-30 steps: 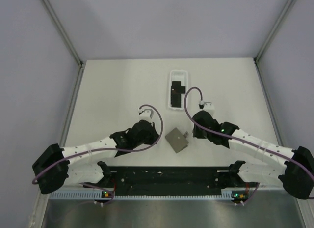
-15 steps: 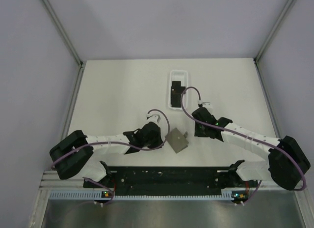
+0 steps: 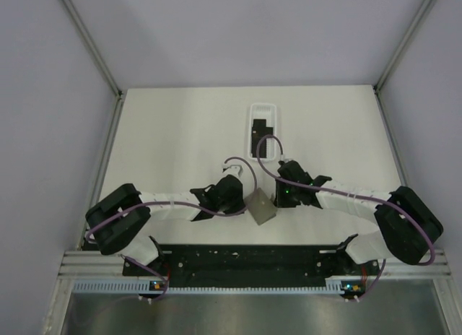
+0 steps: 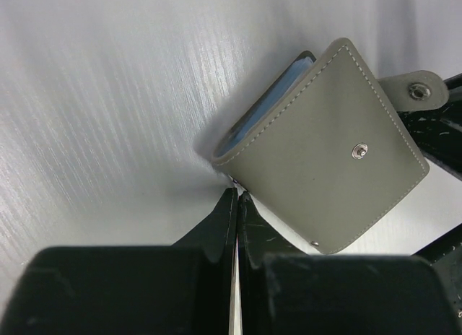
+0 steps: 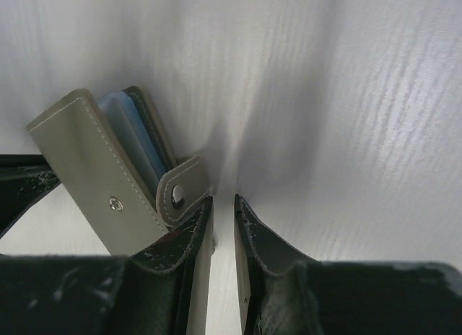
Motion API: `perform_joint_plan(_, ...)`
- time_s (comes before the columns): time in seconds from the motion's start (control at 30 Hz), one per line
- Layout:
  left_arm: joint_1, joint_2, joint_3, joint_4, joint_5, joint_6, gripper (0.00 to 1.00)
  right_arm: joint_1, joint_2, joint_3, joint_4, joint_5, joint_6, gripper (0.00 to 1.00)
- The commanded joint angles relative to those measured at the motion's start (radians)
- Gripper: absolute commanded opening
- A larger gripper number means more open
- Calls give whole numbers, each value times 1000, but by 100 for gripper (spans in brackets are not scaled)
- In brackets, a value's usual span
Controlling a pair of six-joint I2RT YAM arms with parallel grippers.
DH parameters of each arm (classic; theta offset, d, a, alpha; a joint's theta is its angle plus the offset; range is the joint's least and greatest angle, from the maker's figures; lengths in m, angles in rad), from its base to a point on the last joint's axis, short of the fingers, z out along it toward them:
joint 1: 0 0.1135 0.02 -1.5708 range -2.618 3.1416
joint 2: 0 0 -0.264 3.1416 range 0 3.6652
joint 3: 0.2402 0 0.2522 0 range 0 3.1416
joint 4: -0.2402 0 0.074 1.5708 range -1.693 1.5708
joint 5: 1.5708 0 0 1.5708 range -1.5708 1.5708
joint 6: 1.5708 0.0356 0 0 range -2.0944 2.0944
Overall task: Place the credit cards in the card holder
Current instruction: Close the card holder at the center of the board.
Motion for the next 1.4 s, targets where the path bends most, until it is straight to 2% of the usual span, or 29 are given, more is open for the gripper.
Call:
perform_joint_plan(0.0,-2,8,35,27,-21,21,0,13,-16,-37,45,-108,5,18)
perform_joint_plan(0.23,-1,8,55,15,-19,33,0,88,-37,-39,18,-134,41,18)
perform_joint_plan(0.47,-2,-78,51,-112,-104,27,0,98,-166,-27,-115,76,62,21)
perform_joint_plan(0.6,-2,-166,91,-157,-128,70,0,73,-242,-37,-148,131,78,22)
perform_joint_plan(0.67,-2,-188,112,-122,-90,108,0,64,-267,-45,-148,133,82,22)
perform_joint_plan(0.73,-2,-185,130,-62,6,150,0,64,-287,-51,-148,138,88,22)
perform_joint_plan(0.83,-5,-132,170,10,121,171,0,64,-304,-59,-148,144,91,23)
perform_joint_plan(1.03,-19,-41,134,128,224,153,0,55,-298,-65,-142,133,91,23)
perform_joint_plan(1.37,-27,-4,-18,202,197,88,0,53,-275,-67,-129,132,91,23)
